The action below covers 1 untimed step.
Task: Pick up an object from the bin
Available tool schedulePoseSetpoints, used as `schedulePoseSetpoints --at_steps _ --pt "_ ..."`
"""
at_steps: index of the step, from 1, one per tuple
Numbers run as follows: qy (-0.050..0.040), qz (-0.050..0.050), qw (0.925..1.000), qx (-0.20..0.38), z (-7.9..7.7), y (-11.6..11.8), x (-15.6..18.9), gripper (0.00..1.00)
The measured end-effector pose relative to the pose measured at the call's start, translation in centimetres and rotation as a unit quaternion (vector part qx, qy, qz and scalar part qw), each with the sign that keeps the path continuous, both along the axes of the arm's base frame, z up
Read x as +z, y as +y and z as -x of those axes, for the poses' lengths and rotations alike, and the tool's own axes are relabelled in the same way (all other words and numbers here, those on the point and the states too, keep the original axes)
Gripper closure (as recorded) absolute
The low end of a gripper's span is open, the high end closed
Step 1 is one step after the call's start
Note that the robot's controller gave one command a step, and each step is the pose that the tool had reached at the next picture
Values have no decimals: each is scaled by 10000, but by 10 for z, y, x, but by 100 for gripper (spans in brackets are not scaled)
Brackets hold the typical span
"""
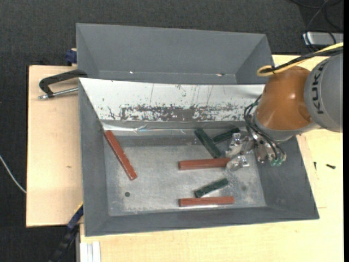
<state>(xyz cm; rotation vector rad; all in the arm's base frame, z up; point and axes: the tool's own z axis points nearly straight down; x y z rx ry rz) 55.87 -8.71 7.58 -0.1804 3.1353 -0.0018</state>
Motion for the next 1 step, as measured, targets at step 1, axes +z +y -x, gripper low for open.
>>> schedulePoseSetpoints --at_steps 1 --pt "-16 -7 9999 -163 -2 12 201 100"
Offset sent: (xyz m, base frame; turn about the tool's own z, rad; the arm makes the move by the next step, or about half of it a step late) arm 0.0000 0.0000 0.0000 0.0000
